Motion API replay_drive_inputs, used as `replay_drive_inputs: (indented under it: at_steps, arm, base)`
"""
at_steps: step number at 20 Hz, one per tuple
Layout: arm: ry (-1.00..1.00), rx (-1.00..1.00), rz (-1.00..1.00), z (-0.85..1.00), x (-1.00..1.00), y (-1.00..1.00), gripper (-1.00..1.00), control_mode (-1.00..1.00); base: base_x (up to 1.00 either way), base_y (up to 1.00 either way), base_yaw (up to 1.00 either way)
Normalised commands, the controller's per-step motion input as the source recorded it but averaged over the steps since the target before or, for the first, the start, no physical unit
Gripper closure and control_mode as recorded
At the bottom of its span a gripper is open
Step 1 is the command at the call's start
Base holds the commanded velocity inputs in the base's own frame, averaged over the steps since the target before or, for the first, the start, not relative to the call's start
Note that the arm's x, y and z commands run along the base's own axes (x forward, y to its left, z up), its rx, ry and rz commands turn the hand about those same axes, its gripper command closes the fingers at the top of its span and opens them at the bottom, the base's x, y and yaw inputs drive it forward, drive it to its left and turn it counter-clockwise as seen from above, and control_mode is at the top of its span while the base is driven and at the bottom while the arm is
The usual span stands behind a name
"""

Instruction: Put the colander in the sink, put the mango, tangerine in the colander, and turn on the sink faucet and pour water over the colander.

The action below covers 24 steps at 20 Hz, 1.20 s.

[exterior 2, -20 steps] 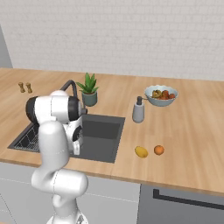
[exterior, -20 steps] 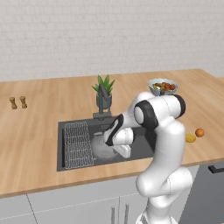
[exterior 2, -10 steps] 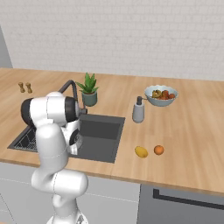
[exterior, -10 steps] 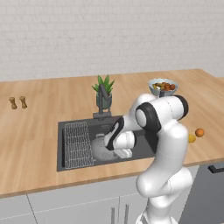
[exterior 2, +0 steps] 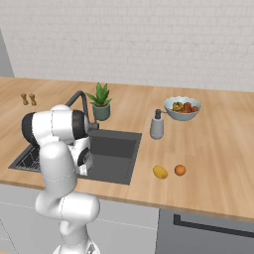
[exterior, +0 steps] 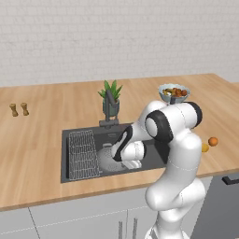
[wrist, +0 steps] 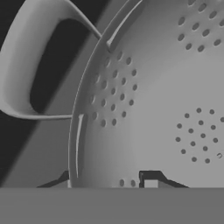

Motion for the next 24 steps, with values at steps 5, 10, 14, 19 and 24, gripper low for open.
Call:
replay_drive_inputs:
  at_steps: [5,10,14,19,24]
  arm:
    - [0.0,0.0,0.0,0.0,0.0,0.0,-1.0,-1.0]
    - [0.0,0.0,0.0,0.01,0.0,0.0,-1.0,-1.0]
    - [0.0,0.0,0.0,0.34,0.0,0.0,-1.0,-1.0]
    - [0.0,0.0,0.0,0.67,0.0,0.0,-1.0,-1.0]
    - [0.01,-0.02,-0.06,0.73,-0.11,-0.04,-1.0,-1.0]
  base:
    - [0.0,0.0,0.0]
    - [0.0,0.0,0.0]
    - [0.0,0.0,0.0]
    - [0.0,0.0,0.0]
    - [0.0,0.0,0.0]
